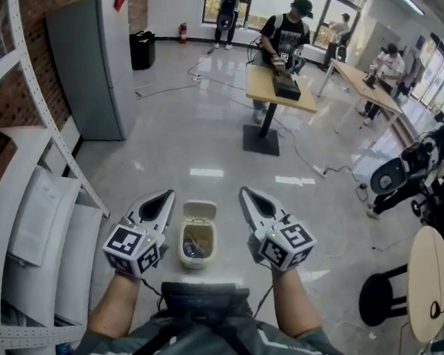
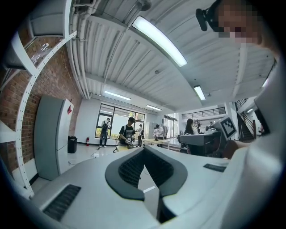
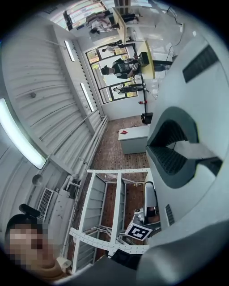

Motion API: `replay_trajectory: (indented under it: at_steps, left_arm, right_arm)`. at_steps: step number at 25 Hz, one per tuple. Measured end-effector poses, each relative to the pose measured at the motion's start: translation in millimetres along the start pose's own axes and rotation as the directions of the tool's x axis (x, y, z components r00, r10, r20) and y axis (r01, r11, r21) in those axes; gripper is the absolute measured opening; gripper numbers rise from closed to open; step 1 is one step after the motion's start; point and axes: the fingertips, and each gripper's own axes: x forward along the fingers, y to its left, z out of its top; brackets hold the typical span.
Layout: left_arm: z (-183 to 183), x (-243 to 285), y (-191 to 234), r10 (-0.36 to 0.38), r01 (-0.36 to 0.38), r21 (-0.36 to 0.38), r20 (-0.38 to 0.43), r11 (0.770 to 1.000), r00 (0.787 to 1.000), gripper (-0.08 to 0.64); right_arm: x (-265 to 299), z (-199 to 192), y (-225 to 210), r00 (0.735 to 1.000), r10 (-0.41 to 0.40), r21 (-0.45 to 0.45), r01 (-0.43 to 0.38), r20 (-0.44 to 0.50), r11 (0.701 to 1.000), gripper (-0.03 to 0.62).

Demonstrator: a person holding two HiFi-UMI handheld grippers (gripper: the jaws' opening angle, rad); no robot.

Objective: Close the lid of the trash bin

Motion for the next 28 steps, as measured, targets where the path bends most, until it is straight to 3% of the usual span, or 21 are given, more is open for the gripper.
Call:
replay_trajectory:
  at_steps: [8,14,20,28]
  left_arm:
    - [11.8,78.9,6.2,0.023,-0.023,0.003,0.011,1.000,1.000,-0.008]
    - [5.2,107.4,17.6,0.051,-0.051,0.013,-0.026,0.999,0.998,-0.008]
    - [0.5,131.9,54.1,0.041,-0.041,-0.004,-0.032,0.999,0.999,-0.008]
    - [2.7,147.3,125.3,-0.032,0.031,-0.033,-0.019,0.999,0.999,-0.008]
  right_arm:
    - [38.5,7.3,-73.5,0.998,0.063,0.015,-0.063,-0.017,0.998,0.011]
    - [57.2,-1.4,-108.9,0.997,0.073,0.053,-0.072,-0.016,0.996,0.011]
    - [88.8,-5.3,-124.4,0.998,0.051,0.051,-0.049,-0.029,0.997,0.011]
    - [152.5,-0.4,-115.8,0.999,-0.024,0.020,0.025,-0.041,0.999,0.011]
